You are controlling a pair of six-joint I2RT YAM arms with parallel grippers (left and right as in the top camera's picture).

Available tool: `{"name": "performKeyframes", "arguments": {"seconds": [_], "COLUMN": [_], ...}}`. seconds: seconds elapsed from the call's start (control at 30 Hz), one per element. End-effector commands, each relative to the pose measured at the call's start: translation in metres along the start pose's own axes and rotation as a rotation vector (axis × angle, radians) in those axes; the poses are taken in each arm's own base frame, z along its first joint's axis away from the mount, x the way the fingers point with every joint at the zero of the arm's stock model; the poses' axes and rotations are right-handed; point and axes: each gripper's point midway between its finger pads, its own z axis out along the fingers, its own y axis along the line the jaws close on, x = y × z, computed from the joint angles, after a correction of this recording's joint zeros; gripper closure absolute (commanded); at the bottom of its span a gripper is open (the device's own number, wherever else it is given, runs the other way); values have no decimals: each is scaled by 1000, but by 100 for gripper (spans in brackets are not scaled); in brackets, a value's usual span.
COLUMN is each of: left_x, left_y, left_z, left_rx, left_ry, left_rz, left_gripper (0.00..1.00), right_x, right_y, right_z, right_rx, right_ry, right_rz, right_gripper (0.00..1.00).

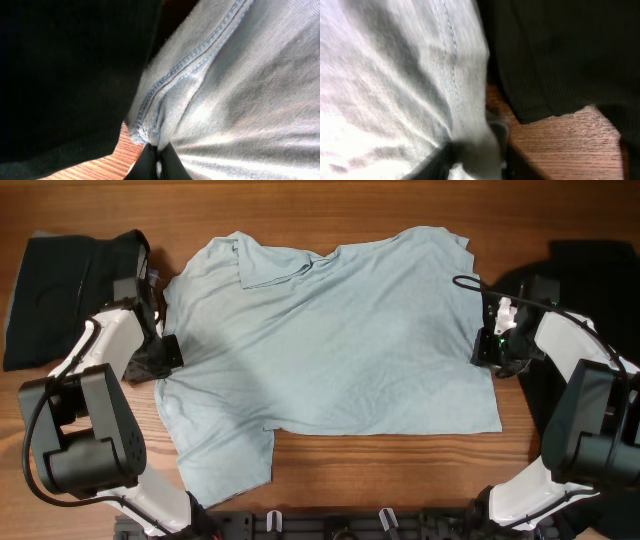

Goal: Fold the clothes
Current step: 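Grasp the shirt's left and right side edges with both grippers, then lift the shirt with both grippers and fold it over toward the top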

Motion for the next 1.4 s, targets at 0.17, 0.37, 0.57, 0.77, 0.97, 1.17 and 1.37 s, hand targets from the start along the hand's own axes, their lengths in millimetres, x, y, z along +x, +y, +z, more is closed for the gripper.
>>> {"name": "performKeyframes", "arguments": {"seconds": [0.17, 0.37, 0.57, 0.77, 0.97, 1.17, 1.37], "left_x": [-17, -46, -70, -56, -20, 6, 22], "left_y": [5, 12, 37, 72, 66, 74, 82], "left_z": [-15, -97, -211, -311, -401, -448, -462], "left_rx": [-9, 21, 48, 63, 194, 201, 174], "left_ry": [-69, -194, -479, -806, -1097, -1230, -1278], "left_rz": [-34, -53, -122, -218, -191, -200, -226], "left_gripper": [96, 96, 96, 96, 96, 96, 96], "right_x": [8, -48, -93, -94, -44, 26, 57], "right_y": [16, 37, 61, 75, 88, 96, 97], "right_z": [0, -83, -228, -315, -386, -436, -450], "right_rx": [-92, -149, -176, -212, -241, -299, -322], "right_ry": [50, -152, -514, -716, -888, -1016, -1059], "right_rz": [7, 45, -2, 14, 1, 50, 88], "right_gripper": [96, 95, 96, 96, 96, 96, 96]}}
